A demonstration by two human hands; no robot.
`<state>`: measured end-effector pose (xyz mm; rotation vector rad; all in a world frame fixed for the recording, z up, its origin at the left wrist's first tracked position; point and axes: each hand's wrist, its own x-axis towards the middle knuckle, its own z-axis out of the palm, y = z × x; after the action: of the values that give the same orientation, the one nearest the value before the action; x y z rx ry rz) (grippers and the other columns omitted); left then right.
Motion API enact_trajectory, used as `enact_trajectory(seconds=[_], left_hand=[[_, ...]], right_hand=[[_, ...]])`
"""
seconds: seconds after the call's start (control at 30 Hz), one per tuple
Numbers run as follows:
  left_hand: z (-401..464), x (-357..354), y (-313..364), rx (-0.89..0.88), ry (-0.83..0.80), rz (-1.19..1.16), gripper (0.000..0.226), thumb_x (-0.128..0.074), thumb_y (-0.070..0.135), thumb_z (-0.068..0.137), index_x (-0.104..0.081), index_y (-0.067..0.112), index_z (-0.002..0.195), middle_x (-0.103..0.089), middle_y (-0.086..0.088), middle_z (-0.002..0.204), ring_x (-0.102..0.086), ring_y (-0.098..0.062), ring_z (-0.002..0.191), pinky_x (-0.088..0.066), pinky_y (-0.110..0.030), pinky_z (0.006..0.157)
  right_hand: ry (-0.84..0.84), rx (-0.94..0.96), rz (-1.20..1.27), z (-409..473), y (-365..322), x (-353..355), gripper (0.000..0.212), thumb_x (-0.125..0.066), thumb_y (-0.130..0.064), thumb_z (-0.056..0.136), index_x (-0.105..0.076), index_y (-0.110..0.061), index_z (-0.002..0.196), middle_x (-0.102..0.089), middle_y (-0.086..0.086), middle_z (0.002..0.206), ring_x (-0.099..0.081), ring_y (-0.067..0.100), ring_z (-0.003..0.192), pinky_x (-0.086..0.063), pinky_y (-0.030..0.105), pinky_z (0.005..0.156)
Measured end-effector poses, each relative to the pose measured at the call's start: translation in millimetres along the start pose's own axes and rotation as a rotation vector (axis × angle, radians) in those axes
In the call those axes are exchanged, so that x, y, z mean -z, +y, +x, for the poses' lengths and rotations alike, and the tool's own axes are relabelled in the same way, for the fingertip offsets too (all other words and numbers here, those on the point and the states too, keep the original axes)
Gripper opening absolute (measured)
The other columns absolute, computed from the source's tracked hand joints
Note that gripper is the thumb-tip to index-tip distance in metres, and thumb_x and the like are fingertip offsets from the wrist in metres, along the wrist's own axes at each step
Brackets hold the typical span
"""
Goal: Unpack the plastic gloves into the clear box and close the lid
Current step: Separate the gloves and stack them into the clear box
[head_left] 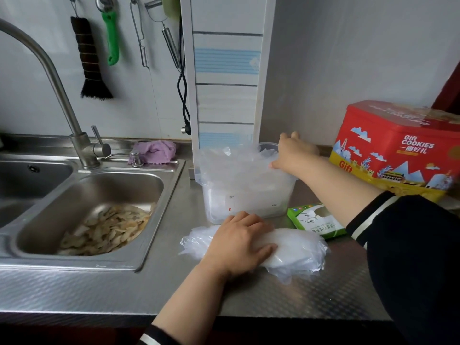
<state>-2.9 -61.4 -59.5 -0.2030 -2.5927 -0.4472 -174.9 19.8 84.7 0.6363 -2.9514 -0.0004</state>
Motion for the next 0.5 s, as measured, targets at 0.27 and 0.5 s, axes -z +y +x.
enact_trajectory(seconds=[0.27,0.5], left_hand=[[2,-2,-3,0.016,0.229,-0.059,0.023,-0.052,0.034,0.088,-0.074,0.026,0.089,-0.068,0.012,0.089,-0.055,-0.015,0.080,-0.044,-0.026,0.068],[2,6,4,0.160,0.542,-0.123,0.024,-0.054,0.029,0.093,-0.072,0.013,0.086,-0.068,0.005,0.086,-0.057,-0.016,0.080,-0.044,-0.024,0.071]], right_hand=[[0.526,0.378,0.444,-23,23,-5,0.036,-0.061,-0.028,0.092,-0.056,-0.015,0.125,-0.049,0.008,0.124,-0.053,0.024,0.108,-0.042,0.031,0.084],[0.217,0.457,0.740,-90,36,-13,0.058,-0.028,-0.072,0.089,-0.065,-0.028,0.082,-0.067,-0.016,0.072,-0.063,0.007,0.065,-0.054,0.042,0.069]])
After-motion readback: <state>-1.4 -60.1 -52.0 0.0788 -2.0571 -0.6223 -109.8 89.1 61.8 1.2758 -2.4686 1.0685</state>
